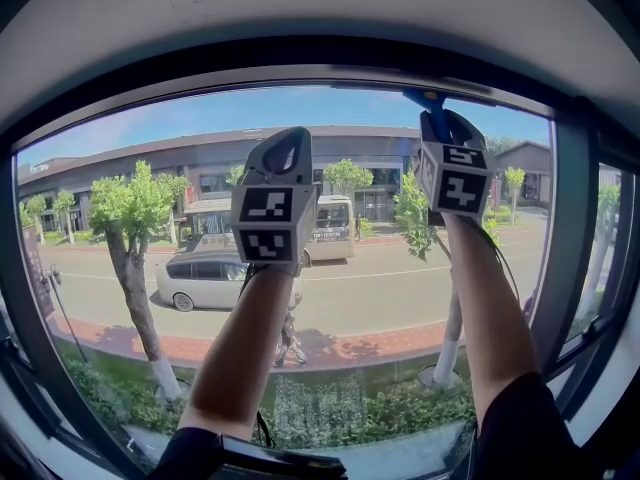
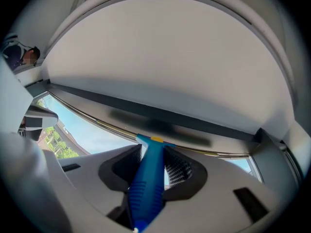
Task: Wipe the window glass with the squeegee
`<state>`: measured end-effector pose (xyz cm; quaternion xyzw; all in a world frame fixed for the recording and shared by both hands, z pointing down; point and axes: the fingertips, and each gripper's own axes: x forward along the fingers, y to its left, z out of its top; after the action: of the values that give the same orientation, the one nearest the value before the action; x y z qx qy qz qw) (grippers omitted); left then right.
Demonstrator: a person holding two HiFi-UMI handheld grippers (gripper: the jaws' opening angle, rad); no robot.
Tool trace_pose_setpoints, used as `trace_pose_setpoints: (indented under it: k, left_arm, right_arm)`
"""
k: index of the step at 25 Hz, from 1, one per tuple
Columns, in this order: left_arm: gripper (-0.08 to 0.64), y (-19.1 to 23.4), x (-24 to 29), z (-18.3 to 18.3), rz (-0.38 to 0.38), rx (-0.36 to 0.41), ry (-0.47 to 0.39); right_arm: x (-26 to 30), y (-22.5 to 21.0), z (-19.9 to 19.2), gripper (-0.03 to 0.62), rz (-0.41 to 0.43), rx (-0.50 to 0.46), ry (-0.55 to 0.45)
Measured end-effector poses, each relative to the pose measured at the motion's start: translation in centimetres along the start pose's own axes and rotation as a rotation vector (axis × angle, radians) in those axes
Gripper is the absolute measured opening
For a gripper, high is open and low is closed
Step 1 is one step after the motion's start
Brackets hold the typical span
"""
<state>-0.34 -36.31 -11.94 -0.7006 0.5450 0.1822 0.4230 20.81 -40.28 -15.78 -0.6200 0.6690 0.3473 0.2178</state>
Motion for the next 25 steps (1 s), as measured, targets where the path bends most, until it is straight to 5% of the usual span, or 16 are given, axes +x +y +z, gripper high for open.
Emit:
trace_pose_setpoints:
  k: [25]
  left_arm:
    - [0.002, -1.3, -2.0, -3.9, -0.011, -0.056, 0.068]
  right_arm:
    - [-1.2, 1.0, -2.3, 0.142, 0.003, -0.035, 0.002]
